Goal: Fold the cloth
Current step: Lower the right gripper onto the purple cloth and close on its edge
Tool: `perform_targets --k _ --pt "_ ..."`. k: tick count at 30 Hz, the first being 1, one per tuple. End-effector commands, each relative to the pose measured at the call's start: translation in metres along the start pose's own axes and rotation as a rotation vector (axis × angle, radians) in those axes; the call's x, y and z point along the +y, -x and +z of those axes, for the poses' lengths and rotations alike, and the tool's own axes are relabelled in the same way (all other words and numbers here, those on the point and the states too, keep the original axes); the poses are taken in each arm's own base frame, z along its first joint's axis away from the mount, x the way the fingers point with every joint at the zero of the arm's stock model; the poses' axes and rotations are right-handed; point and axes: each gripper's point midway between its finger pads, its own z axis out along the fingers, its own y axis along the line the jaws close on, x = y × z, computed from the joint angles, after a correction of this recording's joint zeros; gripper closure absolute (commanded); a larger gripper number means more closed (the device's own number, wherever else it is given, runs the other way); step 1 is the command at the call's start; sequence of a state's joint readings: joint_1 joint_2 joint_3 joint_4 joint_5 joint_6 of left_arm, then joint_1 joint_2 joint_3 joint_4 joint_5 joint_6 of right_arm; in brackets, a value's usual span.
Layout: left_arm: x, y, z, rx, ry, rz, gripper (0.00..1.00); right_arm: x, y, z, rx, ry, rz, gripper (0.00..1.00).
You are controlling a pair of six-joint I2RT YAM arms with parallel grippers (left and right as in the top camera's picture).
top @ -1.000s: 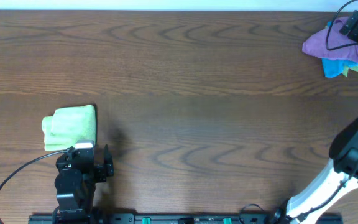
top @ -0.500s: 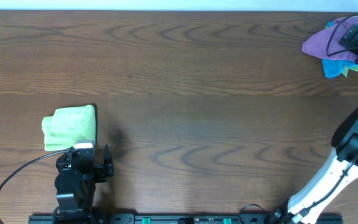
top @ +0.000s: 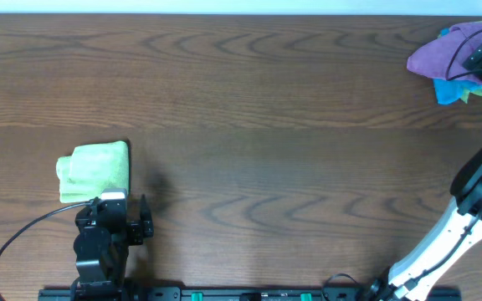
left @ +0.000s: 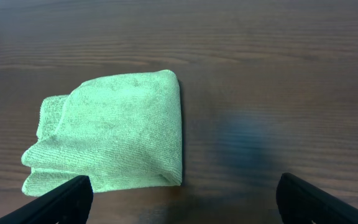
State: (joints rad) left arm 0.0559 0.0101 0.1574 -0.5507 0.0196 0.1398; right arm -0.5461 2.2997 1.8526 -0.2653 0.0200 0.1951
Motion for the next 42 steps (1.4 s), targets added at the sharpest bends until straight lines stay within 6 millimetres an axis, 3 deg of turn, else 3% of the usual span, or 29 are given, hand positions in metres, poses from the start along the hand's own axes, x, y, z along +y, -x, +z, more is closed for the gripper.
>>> perform_targets --k 1,6,15,20,24,27,34,42 --pt "-0.002 -0.003 0.002 0.003 -0.007 0.023 0.05 -0.010 -0.010 0.014 0.024 -0.022 0.023 0.01" --pt "-0.002 -0.003 0.002 0.002 -0.007 0.023 0.04 -0.011 -0.017 0.019 0.039 -0.026 0.021 0.11" --pt "-0.002 -0.003 0.002 0.002 -0.007 0.023 0.04 -0.016 -0.009 0.020 0.010 -0.028 0.006 0.13" --pt "-0.002 -0.003 0.002 0.002 -0.007 0.023 0.04 -0.023 -0.019 0.025 0.035 -0.044 -0.016 0.18" --pt "-0.002 -0.003 0.002 0.002 -0.007 0.023 0.05 -0.028 -0.038 0.035 0.087 -0.054 -0.018 0.34" --pt "-0.002 -0.003 0.002 0.002 -0.007 0.023 0.05 -0.027 -0.039 0.035 0.089 -0.053 -0.020 0.46" --pt "-0.002 -0.003 0.002 0.002 -0.007 0.023 0.04 -0.011 -0.018 0.022 0.056 -0.032 -0.062 0.81" --pt "-0.002 -0.003 0.002 0.003 -0.007 0.023 0.04 0.019 0.020 -0.025 0.030 -0.010 -0.161 0.99"
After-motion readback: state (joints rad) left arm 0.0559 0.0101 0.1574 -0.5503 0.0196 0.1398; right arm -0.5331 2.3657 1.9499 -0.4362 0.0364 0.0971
